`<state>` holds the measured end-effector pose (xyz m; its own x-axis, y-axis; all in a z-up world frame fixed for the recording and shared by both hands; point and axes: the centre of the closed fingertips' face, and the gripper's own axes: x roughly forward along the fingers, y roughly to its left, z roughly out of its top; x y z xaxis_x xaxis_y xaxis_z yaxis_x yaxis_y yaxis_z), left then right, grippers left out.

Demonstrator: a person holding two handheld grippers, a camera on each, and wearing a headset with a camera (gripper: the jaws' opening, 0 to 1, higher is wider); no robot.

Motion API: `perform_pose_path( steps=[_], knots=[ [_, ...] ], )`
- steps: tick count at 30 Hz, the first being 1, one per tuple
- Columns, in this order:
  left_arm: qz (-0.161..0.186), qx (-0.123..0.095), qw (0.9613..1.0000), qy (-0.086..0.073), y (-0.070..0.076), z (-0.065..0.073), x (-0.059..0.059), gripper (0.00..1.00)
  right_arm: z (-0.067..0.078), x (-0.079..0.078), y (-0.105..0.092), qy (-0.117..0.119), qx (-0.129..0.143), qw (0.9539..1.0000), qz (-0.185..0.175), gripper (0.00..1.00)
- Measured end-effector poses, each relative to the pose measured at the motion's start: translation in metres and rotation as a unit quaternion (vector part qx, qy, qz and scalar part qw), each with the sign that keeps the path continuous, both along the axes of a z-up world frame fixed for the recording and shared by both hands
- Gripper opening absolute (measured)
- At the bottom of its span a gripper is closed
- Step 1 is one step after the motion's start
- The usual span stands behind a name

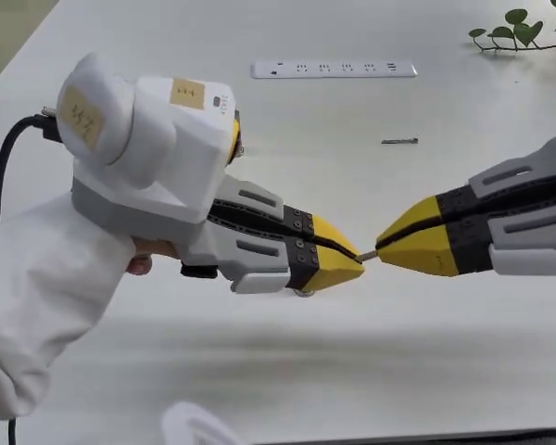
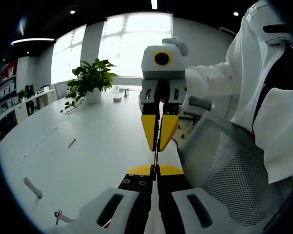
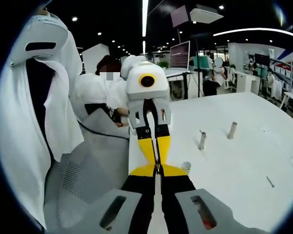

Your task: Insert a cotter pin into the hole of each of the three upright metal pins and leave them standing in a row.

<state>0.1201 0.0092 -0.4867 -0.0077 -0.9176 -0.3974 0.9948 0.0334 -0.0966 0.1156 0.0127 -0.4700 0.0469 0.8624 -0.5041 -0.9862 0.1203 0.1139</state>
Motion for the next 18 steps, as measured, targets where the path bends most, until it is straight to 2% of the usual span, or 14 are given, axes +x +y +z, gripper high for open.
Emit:
perform_pose_path(
  steps=[10,12,15,16,18],
  knots=[
    [-0.008,0.014,0.9999,0.004,0.0,-0.002,-0.006,0.0,-0.007,-0.005,-0.003,-0.007,-0.021,0.9996,0.02,0.0],
    [-0.008,0.022,0.9997,0.009,-0.001,-0.003,-0.007,0.0,-0.011,-0.006,-0.003,-0.013,-0.032,0.9991,0.026,0.0],
    [-0.009,0.03,0.9995,0.006,-0.001,-0.004,-0.006,0.0,-0.022,-0.006,-0.006,-0.02,-0.058,0.9977,0.029,0.0],
    [-0.006,0.028,0.9995,0.012,-0.002,-0.003,-0.006,0.0,-0.024,-0.006,-0.006,-0.022,-0.063,0.9973,0.029,0.0],
    [-0.005,0.03,0.9995,0.013,-0.002,-0.003,-0.006,0.0,-0.025,-0.006,-0.006,-0.025,-0.065,0.9972,0.028,0.0]
  ],
)
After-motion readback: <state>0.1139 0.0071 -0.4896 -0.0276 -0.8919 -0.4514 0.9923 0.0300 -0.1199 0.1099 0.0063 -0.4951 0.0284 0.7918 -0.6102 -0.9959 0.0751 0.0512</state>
